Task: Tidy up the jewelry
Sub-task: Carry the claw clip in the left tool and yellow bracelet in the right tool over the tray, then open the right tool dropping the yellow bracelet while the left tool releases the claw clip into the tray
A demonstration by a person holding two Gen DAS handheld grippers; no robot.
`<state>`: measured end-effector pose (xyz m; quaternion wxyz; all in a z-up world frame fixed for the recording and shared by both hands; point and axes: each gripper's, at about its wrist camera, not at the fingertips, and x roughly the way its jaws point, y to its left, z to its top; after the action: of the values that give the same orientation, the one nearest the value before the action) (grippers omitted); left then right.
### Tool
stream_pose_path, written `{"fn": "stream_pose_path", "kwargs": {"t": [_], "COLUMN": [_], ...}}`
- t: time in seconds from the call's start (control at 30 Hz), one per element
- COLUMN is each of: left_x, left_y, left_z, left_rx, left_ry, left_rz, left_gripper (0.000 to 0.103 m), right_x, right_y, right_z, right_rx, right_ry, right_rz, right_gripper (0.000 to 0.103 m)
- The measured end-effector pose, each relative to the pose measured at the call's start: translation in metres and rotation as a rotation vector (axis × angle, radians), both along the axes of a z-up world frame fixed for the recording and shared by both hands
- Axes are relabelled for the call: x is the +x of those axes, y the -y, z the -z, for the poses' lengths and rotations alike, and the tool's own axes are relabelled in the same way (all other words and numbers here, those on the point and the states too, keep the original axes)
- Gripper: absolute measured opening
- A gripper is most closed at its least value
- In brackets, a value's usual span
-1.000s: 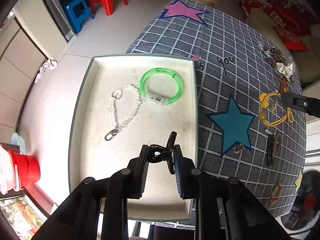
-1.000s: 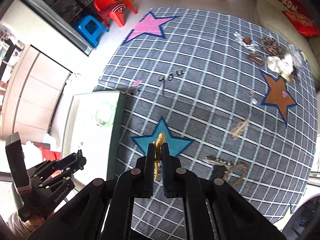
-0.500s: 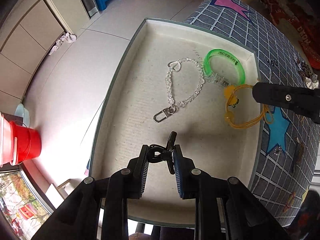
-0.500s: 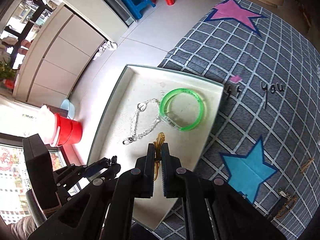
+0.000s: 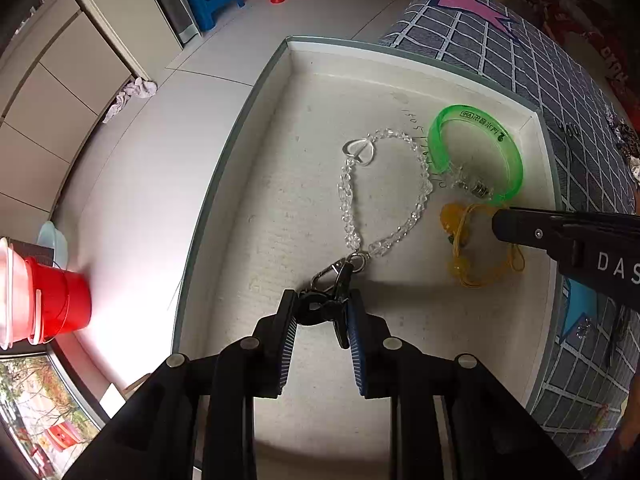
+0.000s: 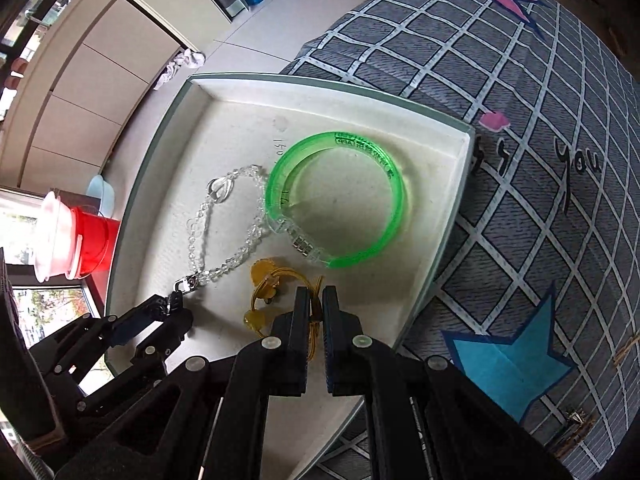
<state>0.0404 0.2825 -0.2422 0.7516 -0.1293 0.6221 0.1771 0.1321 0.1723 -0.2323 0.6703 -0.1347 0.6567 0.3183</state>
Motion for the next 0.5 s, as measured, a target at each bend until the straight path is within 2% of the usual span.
{"fn": "stream_pose_path", "kwargs": {"t": [0.17,0.3,0.5], "left_x": [0.013,0.016,0.010], "left_y": [0.003,0.010,0.015], "left_z": [-0.002,-0.003,-0.006], "left_rx": [0.056,0.094,0.087], "left_ry": [0.004,-0.013,-0.030], "left_rz": [0.028,0.047,0.028], "left_gripper": [0.032,0.032,0.032], "right_x": [0.015,0.019,0.019], "right_y": [0.002,0.005,0.004], "right_z": [-0.004,0.002,0.003], "right_rx": [-0.004,-0.019,-0.024], "right_ry": [0.030,0.018,0.007], "right_rz": [0.026,0.038,0.035], "right_gripper": [0.006,0.006,0.007]}}
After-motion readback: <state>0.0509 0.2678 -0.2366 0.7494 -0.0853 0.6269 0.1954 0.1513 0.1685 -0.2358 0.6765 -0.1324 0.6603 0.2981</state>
